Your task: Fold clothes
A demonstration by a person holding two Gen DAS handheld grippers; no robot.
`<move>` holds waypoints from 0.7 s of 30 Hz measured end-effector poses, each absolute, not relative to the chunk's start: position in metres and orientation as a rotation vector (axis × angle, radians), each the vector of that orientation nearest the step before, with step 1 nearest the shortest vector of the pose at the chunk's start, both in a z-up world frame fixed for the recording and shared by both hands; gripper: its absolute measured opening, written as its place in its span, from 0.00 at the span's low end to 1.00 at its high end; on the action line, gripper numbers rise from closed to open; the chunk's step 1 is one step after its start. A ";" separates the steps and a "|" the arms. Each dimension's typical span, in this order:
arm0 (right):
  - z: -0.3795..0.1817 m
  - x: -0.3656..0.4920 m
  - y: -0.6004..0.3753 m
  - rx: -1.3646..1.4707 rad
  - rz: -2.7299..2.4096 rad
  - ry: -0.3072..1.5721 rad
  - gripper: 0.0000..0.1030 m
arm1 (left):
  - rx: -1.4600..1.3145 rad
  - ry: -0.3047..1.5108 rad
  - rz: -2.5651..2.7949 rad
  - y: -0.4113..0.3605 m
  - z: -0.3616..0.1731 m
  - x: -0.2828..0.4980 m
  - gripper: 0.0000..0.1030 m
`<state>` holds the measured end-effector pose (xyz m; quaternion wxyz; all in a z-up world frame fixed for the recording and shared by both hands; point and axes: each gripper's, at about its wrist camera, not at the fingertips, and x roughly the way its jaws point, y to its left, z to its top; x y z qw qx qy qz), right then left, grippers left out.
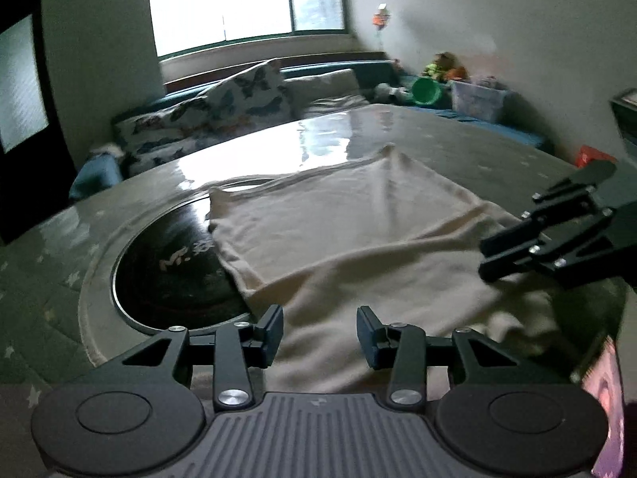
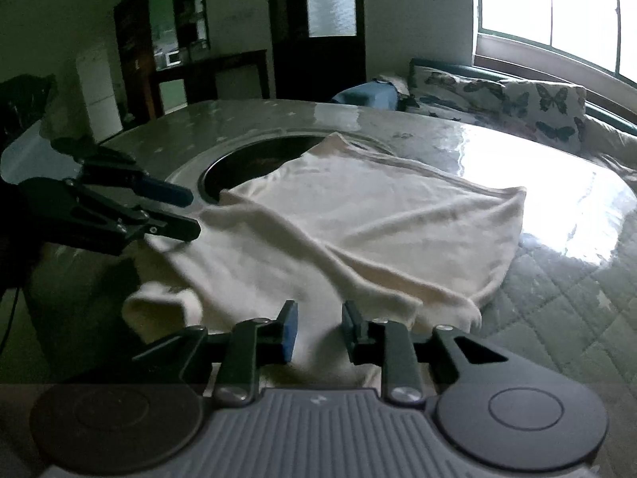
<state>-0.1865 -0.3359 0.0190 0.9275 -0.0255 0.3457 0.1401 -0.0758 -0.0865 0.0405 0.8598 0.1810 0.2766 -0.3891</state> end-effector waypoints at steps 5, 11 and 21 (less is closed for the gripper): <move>0.018 -0.203 -0.332 -0.121 0.301 0.708 0.26 | 0.453 0.590 -0.818 -0.090 0.027 -0.089 0.45; 0.022 -0.210 -0.333 -0.131 0.301 0.691 0.27 | 0.461 0.590 -0.820 -0.085 0.027 -0.097 0.45; 0.037 -0.227 -0.344 -0.144 0.310 0.690 0.28 | 0.603 0.514 -0.905 -0.064 0.032 -0.129 0.45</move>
